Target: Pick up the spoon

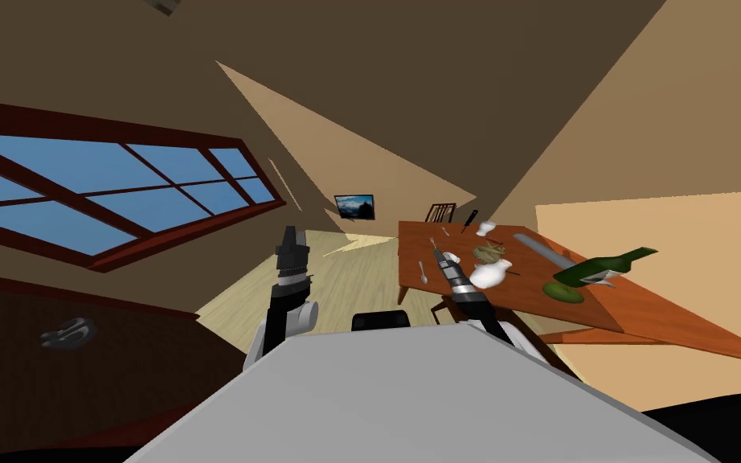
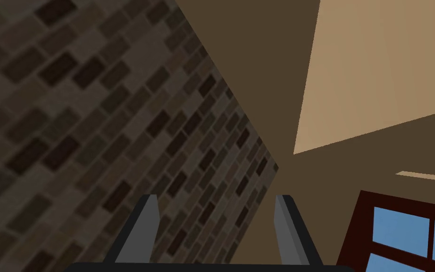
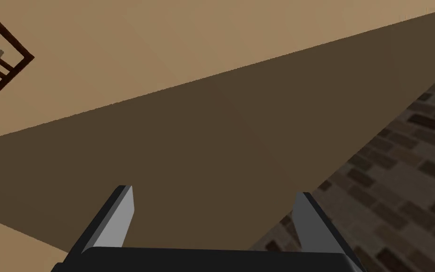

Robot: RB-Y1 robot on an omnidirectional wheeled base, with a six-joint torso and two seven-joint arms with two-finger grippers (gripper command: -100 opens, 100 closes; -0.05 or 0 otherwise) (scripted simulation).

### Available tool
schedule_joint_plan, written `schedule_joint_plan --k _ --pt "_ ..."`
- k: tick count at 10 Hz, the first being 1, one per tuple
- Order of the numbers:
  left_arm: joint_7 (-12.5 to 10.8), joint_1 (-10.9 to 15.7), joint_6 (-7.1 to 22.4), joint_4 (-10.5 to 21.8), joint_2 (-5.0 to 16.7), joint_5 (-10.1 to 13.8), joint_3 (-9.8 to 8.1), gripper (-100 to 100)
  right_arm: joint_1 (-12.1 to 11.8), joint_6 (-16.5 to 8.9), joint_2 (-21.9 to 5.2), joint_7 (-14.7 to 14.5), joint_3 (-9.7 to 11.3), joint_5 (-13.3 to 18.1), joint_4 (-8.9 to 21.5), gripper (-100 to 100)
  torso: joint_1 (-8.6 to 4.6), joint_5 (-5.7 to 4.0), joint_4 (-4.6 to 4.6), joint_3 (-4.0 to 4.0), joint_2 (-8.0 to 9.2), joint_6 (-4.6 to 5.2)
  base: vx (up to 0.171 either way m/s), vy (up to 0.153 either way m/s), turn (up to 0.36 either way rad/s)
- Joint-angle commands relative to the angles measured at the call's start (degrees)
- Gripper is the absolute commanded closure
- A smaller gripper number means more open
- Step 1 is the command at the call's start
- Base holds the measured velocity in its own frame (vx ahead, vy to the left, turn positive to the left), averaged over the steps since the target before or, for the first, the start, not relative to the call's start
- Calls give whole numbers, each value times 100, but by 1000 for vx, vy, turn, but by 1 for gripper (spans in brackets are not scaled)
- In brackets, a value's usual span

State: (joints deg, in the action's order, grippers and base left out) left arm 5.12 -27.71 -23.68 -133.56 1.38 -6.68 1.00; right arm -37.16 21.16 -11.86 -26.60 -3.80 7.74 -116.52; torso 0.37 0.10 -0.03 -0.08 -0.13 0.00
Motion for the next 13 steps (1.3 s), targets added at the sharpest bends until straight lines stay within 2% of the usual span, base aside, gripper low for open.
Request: schedule_joint_plan --k 1,2,3,5,6,7,8,9,10,11,12,13 --pt "0 0 0 0 0 0 0 0 -93 -101 -3 -280 -61 110 215 -100 0 0 0 0 0 0 24 104 70" --pt "0 0 0 0 0 0 0 0 -184 -169 -19 -422 -131 183 418 -100 1 -1 1 2 3 -1 46 130 102" --pt "0 0 0 0 0 0 0 0 -184 -169 -19 -492 -131 183 418 -100 8 1 0 0 0 0 45 96 38" --pt "0 0 0 0 0 0 0 0 -374 -281 -39 -838 -266 302 857 -100 -2 -1 -1 -2 -5 -1 69 117 125" --pt "0 0 0 0 0 0 0 0 -374 -281 -39 -926 -266 302 857 -100 12 2 -2 -6 -12 -1 66 94 29" --pt "0 0 0 0 0 0 0 0 -473 -324 -43 -1145 -329 348 1085 -100 0 1 -2 -5 -10 0 61 62 111" --pt "0 0 0 0 0 0 0 0 -473 -324 -43 -1145 -329 348 1091 -100 -14 -2 -1 -4 -8 -2 44 44 51" --pt "0 0 0 0 1 0 -1 0 -573 -358 -42 -1357 -390 383 1332 -100 -20 -4 0 -1 -2 0 62 72 114" --pt "0 0 0 0 0 0 0 0 -573 -358 -42 -1364 -390 383 1332 -100 -14 -3 -1 -2 -5 -1 54 53 51" --pt "0 0 0 0 0 0 -1 0 -675 -381 -37 -1575 -447 407 1578 -100 -17 -3 0 -2 -4 0 52 54 130" --pt "0 0 0 0 0 0 0 0 -675 -381 -37 -1580 -447 407 1578 -100 -18 -4 0 -1 -2 -1 47 51 60" --pt "0 0 0 0 0 0 -1 0 -776 -393 -27 -1793 -500 419 1827 -100 -18 -4 0 0 -1 0 64 58 125"
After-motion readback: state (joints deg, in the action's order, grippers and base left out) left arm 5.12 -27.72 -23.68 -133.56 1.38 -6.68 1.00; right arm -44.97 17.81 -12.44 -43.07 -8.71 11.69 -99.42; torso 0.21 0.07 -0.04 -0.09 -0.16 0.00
